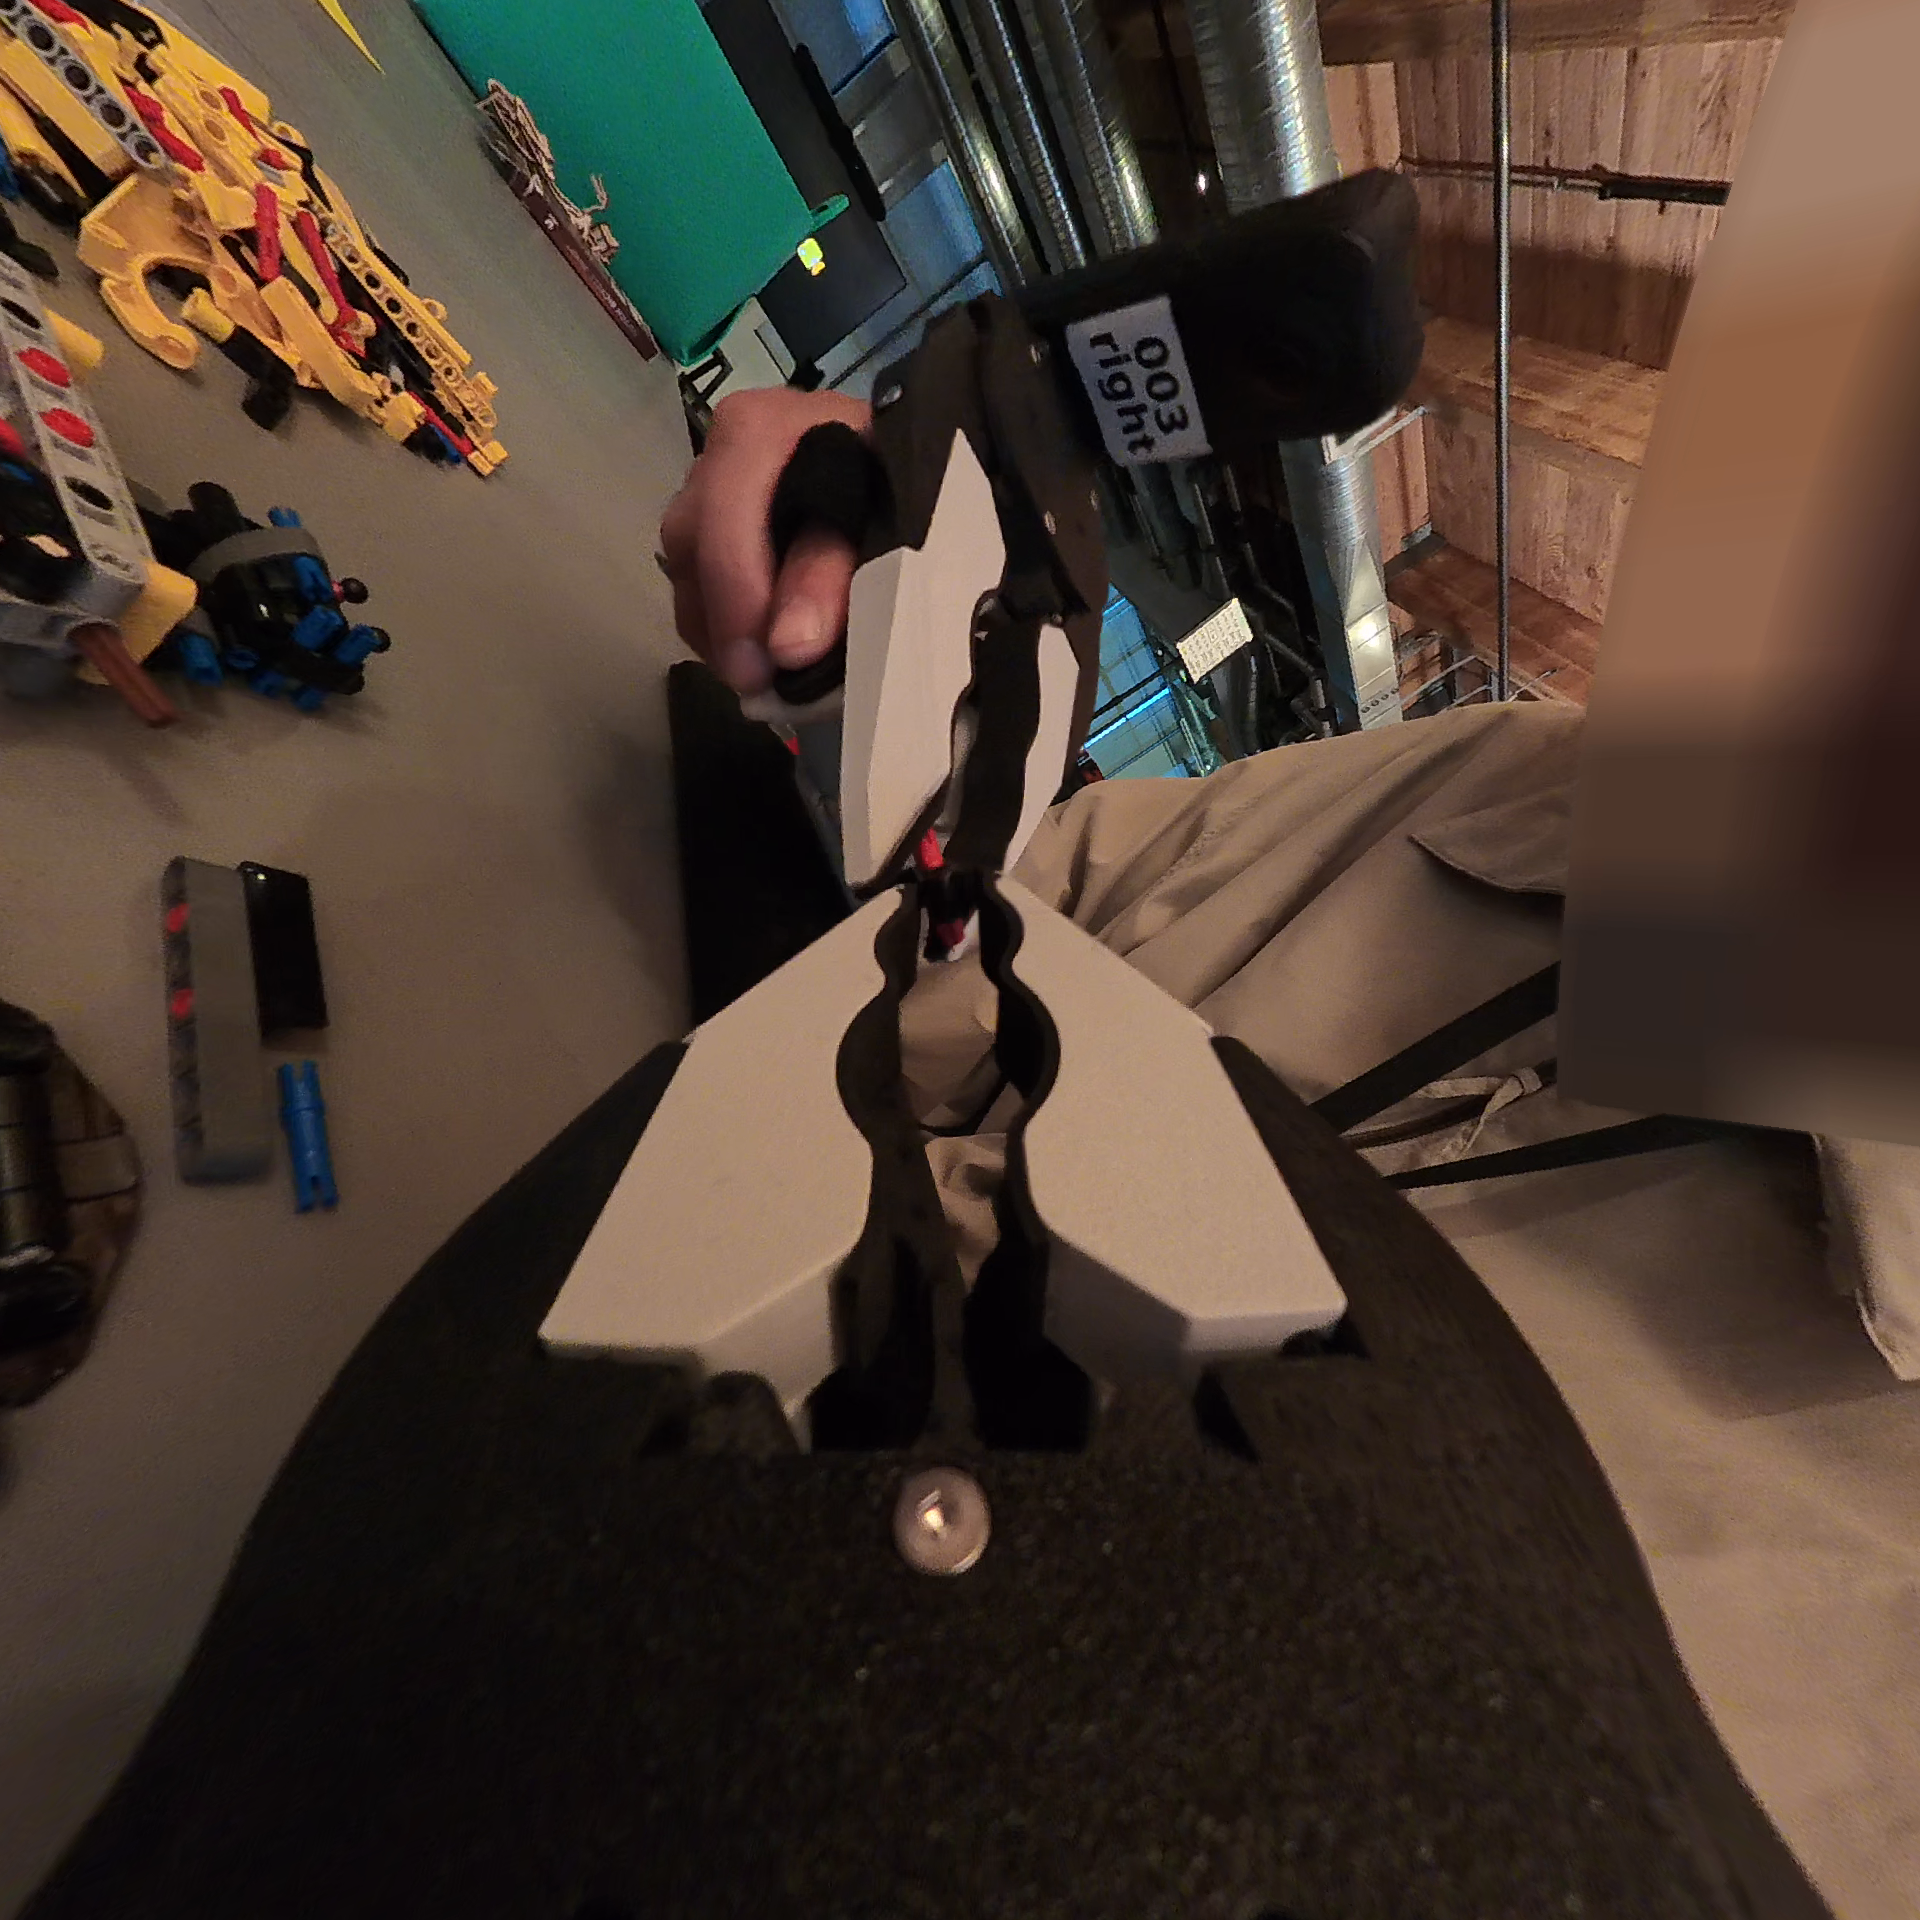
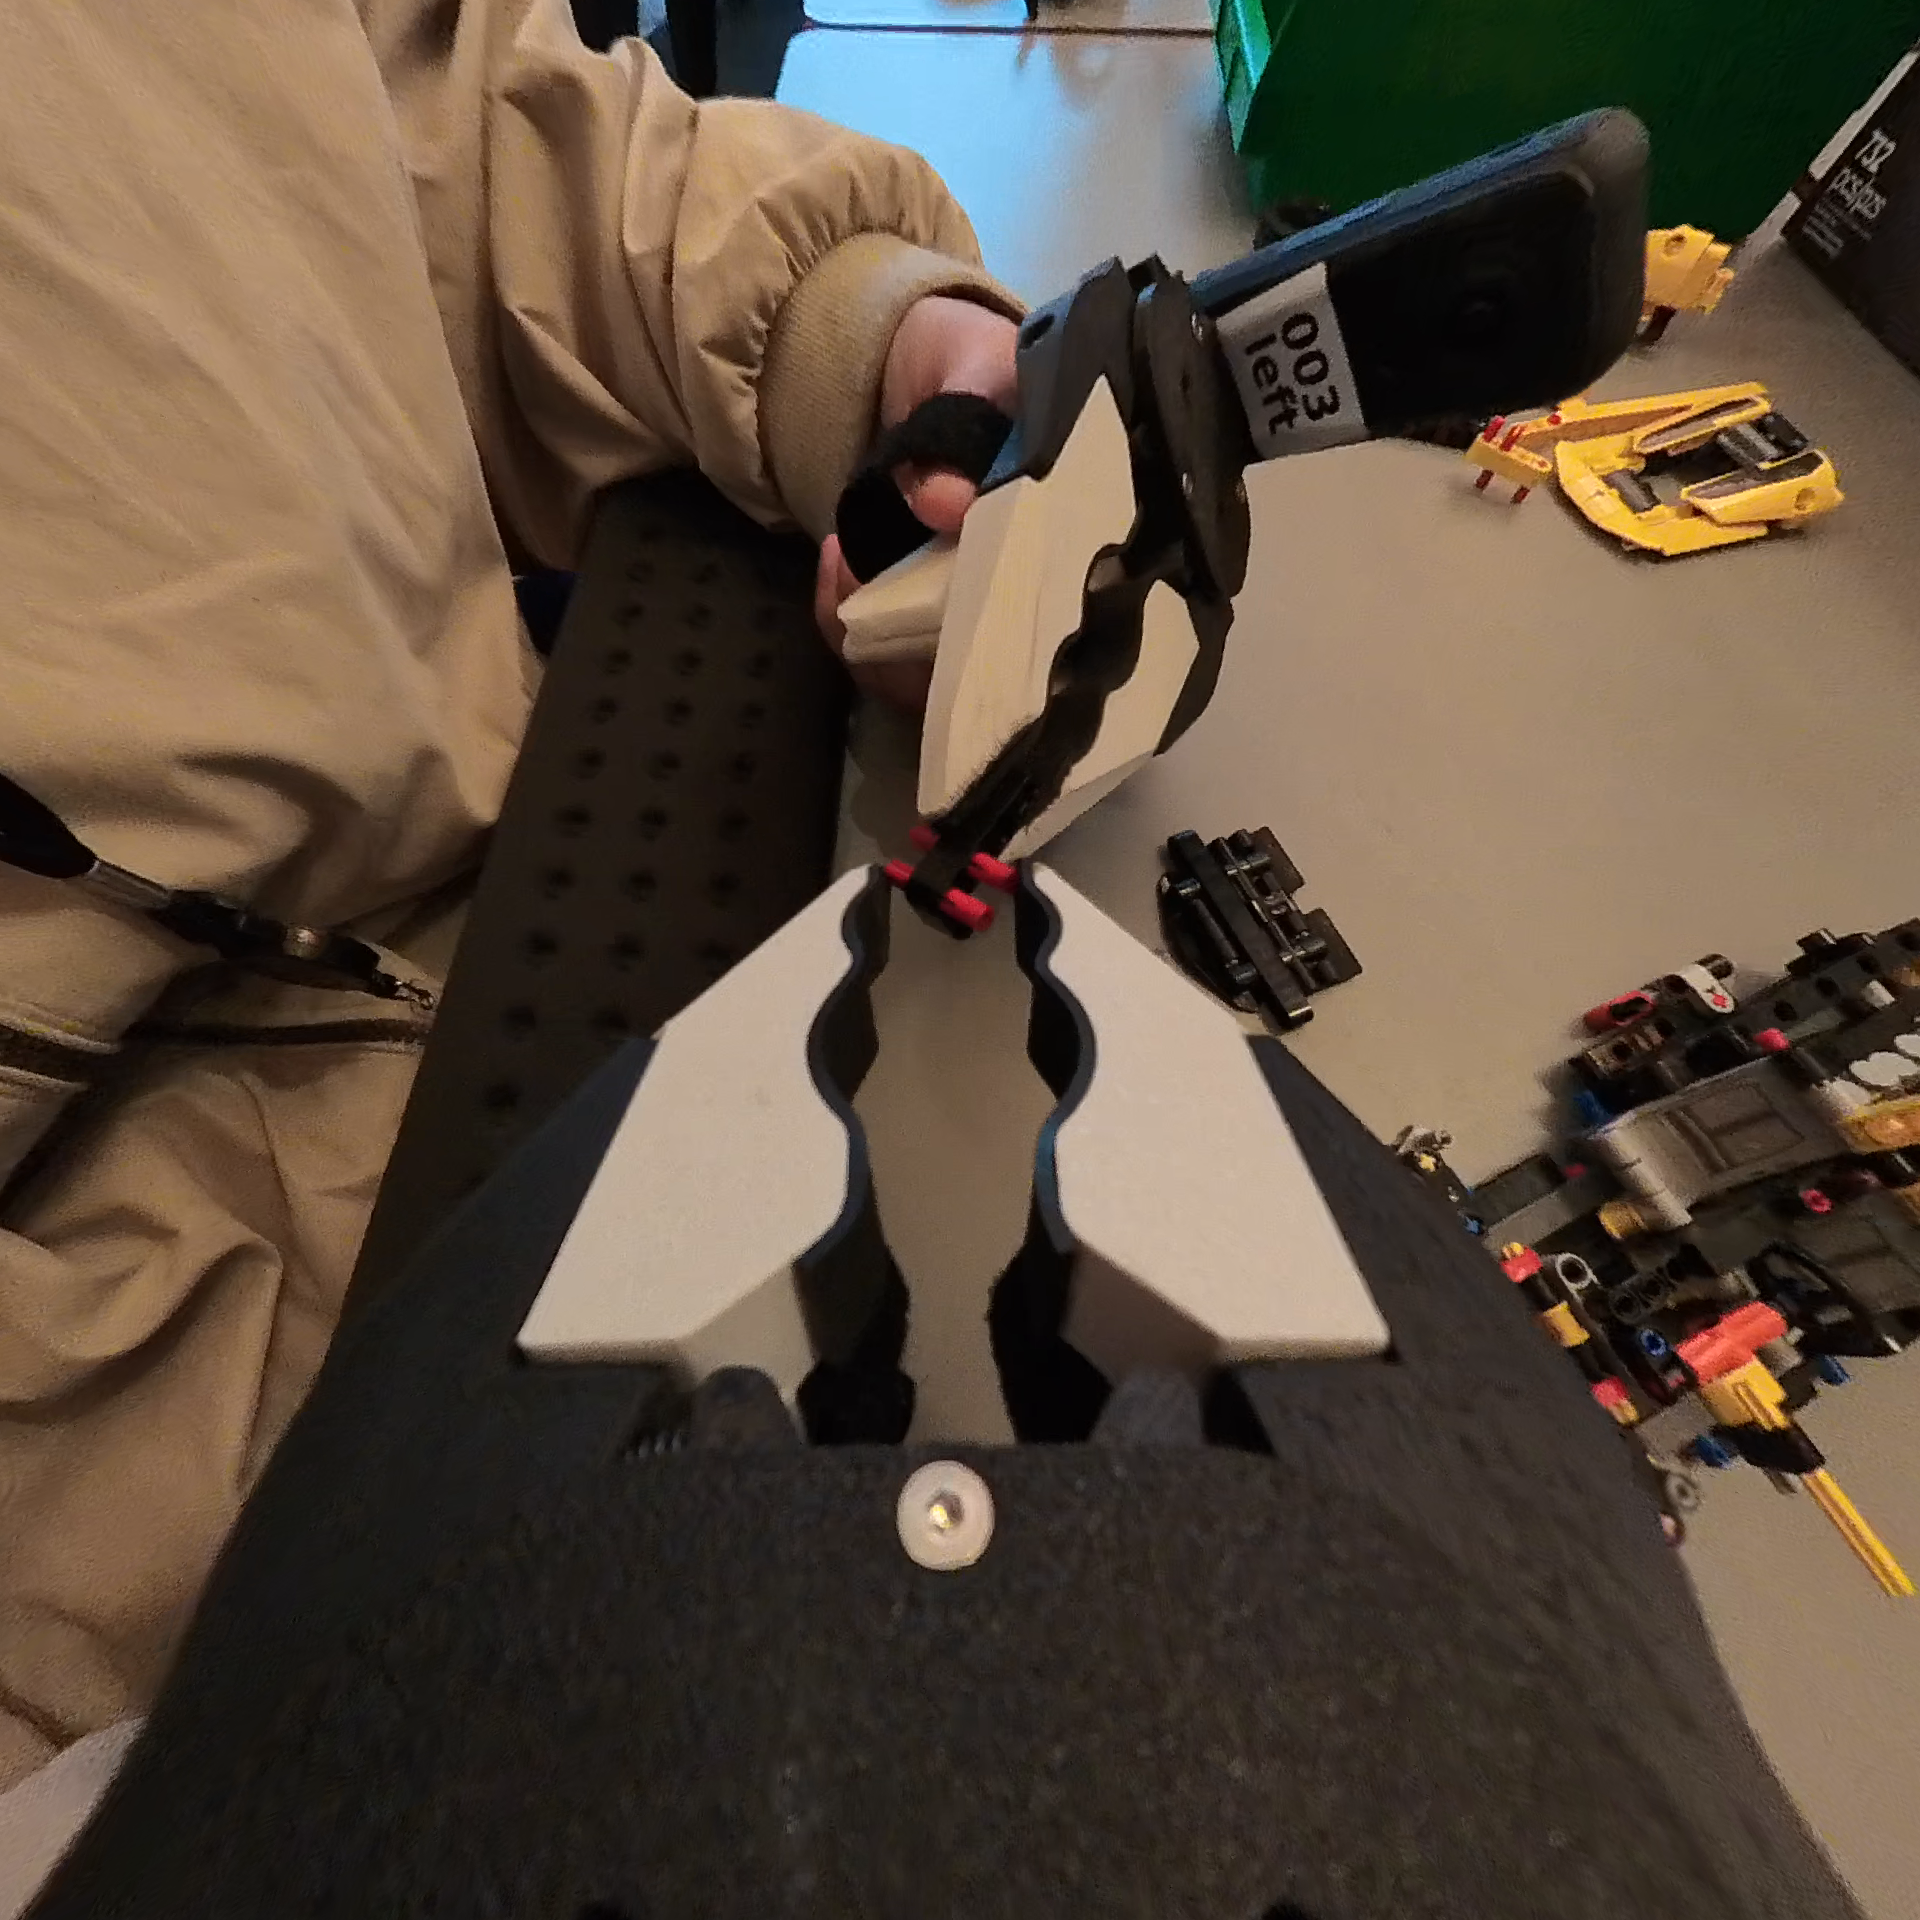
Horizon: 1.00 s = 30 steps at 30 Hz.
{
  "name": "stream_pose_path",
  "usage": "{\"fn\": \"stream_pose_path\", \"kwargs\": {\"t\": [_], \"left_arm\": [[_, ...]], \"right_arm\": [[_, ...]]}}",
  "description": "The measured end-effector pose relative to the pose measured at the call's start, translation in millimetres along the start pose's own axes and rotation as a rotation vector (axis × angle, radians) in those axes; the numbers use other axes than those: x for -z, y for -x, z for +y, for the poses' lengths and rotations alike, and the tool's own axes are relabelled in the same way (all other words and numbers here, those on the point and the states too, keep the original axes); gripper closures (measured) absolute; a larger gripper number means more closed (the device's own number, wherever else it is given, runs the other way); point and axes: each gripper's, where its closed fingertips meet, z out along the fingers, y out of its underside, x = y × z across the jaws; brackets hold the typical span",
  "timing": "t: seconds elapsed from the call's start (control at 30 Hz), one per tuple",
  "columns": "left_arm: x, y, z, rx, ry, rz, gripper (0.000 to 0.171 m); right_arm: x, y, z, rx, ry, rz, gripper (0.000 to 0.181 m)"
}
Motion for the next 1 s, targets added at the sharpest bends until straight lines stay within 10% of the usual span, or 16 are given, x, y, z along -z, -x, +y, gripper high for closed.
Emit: {"fn": "stream_pose_path", "kwargs": {"t": [0.33,0.57,1.0], "left_arm": [[5,17,-2,-0.016,-0.001,-0.118,0.165],[39,38,-41,-0.156,-0.207,-0.365,0.164],[43,39,-41,-0.154,-0.206,-0.376,0.165]], "right_arm": [[-4,-8,13,0.024,0.078,0.053,0.158],[-9,-64,-5,-0.015,0.005,0.414,0.143],[-13,-72,-7,0.144,0.076,0.569,0.167]]}}
